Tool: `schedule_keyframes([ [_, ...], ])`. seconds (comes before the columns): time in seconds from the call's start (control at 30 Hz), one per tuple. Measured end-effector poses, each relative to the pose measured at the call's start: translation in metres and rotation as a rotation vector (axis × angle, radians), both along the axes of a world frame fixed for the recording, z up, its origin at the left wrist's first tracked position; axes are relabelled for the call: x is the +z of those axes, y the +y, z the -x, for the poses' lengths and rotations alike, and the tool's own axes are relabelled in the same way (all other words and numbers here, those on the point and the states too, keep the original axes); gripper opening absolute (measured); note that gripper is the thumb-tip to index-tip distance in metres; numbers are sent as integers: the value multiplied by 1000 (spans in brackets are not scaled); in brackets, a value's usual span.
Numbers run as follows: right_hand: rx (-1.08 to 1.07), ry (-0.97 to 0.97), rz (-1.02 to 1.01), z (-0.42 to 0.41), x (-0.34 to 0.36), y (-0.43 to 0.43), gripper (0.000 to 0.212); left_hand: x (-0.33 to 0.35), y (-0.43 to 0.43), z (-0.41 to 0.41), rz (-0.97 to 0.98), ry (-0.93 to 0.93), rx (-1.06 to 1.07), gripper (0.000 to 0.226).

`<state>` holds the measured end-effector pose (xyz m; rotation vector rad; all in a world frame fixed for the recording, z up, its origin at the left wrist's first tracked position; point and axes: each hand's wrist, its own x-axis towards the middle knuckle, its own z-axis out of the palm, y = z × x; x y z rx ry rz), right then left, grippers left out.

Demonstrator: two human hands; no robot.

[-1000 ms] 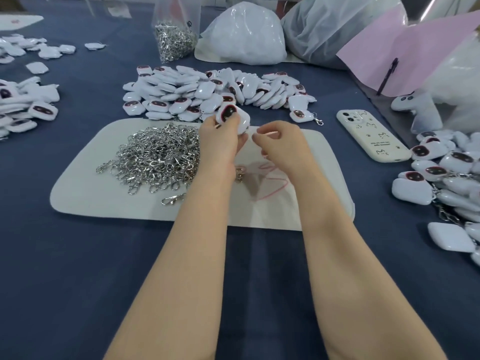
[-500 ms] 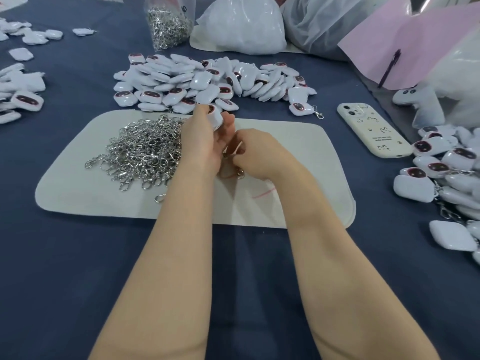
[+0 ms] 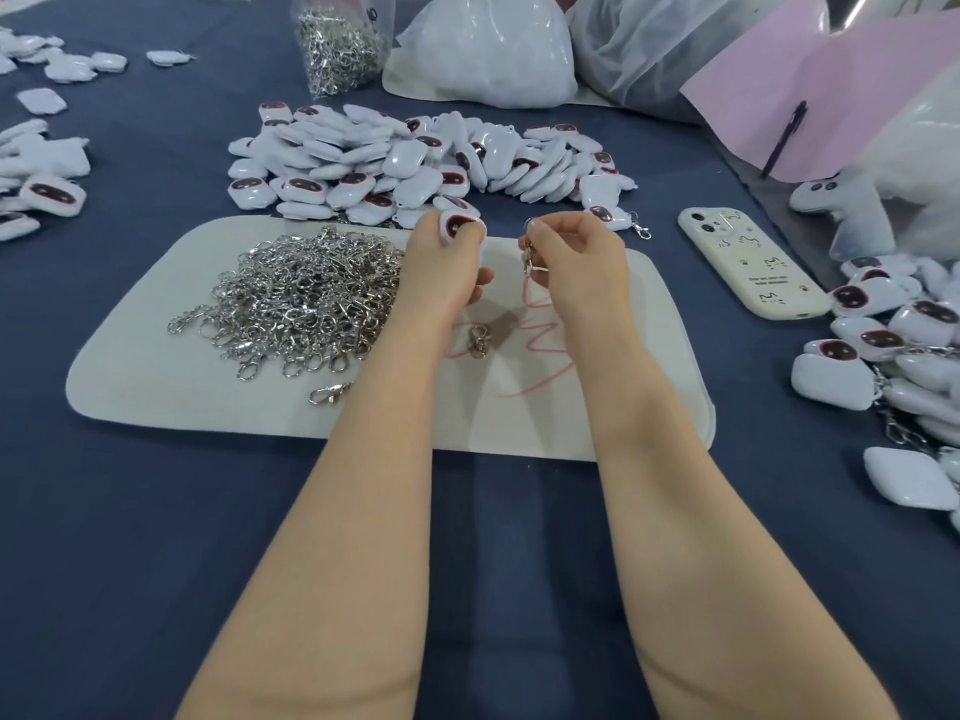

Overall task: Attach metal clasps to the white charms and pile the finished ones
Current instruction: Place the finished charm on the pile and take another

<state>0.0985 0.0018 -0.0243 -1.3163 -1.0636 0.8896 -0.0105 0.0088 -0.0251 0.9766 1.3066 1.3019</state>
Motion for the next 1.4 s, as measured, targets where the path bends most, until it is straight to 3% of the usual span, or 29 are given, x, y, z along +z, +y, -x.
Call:
schedule_keyframes([
  [0.17, -1, 167, 42, 1, -1, 1, 5, -2, 1, -2, -45, -33, -29, 14],
  [0.3, 57, 280, 75, 2, -3, 2, 9, -1, 6, -2, -109, 14, 73, 21],
  [0.37, 71, 245, 91, 3, -4, 2, 8, -2, 6, -4, -121, 15, 84, 24],
  [0.47, 63, 186, 79, 3, -6, 2, 11, -3, 3, -7, -124, -138, 96, 16],
  [0.53, 37, 118, 54, 3, -7, 3, 14, -4, 4, -6, -117, -183, 151, 22],
  [0.67, -21, -62, -13, 5, -11, 4, 15, -8, 7, -6, -97, -22, 160, 32],
  [0.73, -30, -113, -36, 7, -13, 4, 14, -8, 6, -7, -101, 33, 124, 23],
  [0.8, -38, -128, -43, 7, -14, 4, 15, -7, 6, -6, -130, 98, 101, 12],
  [0.9, -49, -122, -46, 7, -15, 6, 14, -6, 6, -8, -114, 83, 90, 28],
  [1.03, -49, -76, -47, 6, -15, 6, 14, -6, 7, -11, -107, 131, 129, 33],
  [1.17, -40, 128, 1, 7, -11, 6, 14, -5, 3, -12, -73, -57, 38, 25],
  [1.27, -63, 143, 29, 5, -11, 6, 14, -2, -1, -12, -71, -248, -9, 17],
  [1.4, -65, 101, 36, 5, -11, 7, 17, -2, -4, -12, -62, -192, -65, 9],
])
